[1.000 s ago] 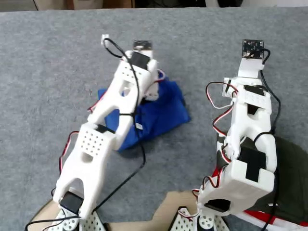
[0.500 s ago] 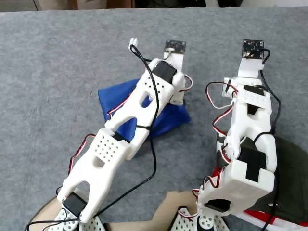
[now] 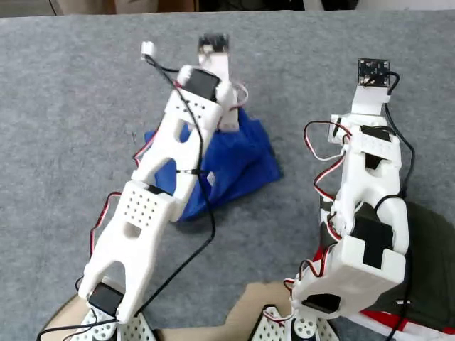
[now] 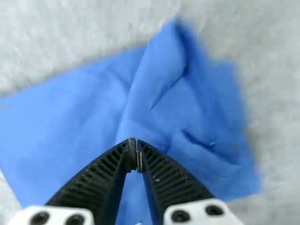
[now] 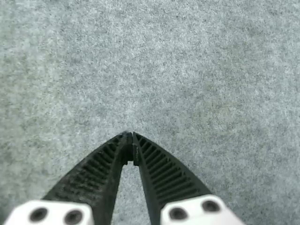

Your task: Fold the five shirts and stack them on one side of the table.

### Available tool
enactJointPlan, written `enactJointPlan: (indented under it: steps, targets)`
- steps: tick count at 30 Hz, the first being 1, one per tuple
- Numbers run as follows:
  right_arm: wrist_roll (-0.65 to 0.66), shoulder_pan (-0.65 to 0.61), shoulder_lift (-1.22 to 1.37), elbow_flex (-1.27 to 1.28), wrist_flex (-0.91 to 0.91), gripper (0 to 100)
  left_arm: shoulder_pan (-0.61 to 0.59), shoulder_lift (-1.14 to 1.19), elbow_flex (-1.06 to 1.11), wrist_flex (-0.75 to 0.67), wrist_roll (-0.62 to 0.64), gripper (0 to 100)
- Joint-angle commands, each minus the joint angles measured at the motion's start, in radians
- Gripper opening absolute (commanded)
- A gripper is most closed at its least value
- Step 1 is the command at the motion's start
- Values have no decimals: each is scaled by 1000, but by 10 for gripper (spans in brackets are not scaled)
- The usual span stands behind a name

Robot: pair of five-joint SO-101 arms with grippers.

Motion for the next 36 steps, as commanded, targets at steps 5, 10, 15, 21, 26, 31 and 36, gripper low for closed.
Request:
enactJointPlan:
  steps: [5,10,15,21,26,31,36]
  targets:
    - [-8,5,-4,-31,-20,5,135,7,63,11,9,20]
    - [-9,8,-5,-31,-20,5,221,-39,46,11,8,20]
    - [-63,41,-5,-35,-21,5,265,-85,51,11,9,20]
    - [-120,71,-8,-35,-21,5,233,-162,43,11,5,20]
    - [-117,70,-8,-35,-21,5,66,-240,43,11,2,20]
    - [-112,53,-8,-35,-20,5,-203,-176,86,8,2,20]
    - [51,-33,-59,-82,86,5,-376,-67,87,8,2,20]
